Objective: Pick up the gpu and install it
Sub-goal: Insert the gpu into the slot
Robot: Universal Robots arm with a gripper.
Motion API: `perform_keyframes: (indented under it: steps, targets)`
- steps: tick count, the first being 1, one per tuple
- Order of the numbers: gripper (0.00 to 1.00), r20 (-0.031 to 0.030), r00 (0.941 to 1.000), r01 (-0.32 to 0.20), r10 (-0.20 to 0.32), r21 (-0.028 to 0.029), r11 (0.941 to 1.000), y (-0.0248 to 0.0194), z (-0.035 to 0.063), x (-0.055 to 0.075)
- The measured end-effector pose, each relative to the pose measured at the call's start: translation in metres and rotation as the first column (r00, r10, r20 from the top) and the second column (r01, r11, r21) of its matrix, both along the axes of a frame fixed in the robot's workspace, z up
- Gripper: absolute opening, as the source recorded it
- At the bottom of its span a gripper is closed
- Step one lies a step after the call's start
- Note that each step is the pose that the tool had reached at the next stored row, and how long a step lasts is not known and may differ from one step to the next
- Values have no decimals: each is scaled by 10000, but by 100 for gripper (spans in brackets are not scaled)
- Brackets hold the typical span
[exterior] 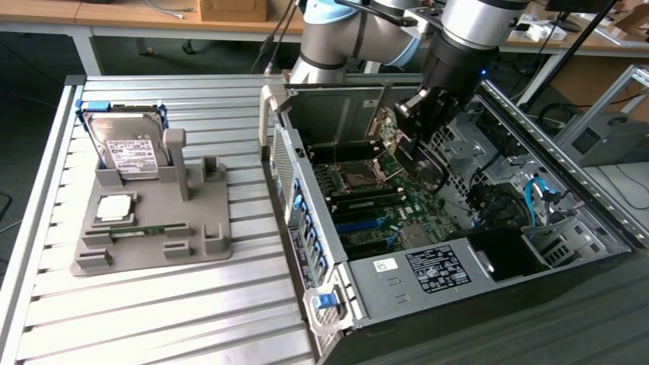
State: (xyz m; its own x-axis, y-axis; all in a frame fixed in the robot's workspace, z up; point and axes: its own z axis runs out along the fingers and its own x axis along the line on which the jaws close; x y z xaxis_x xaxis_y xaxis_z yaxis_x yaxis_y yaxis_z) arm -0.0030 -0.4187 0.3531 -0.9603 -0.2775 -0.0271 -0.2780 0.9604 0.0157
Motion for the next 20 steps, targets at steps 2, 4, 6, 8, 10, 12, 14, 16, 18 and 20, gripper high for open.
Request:
perform_keyframes:
  steps: [2,4,6,8,10,12,14,16,18,20]
  targets:
    - [27,0,10000,-88,88,0,10000,0,0,0]
    - [27,0,9998,-175,175,0,9998,0,0,0]
    - [27,0,9996,-278,278,0,9996,0,0,0]
    - [27,0,9992,-394,394,0,9992,0,0,1]
    - [27,0,9988,-480,480,0,9988,0,0,1]
    - [27,0,9984,-560,560,1,9984,0,0,1]
    - [27,0,9979,-648,648,0,9979,0,0,1]
    - [27,0,9970,-772,772,0,9970,0,0,1]
    - [27,0,9958,-917,917,-1,9958,0,0,1]
    - [27,0,9947,-1033,1033,0,9947,0,0,1]
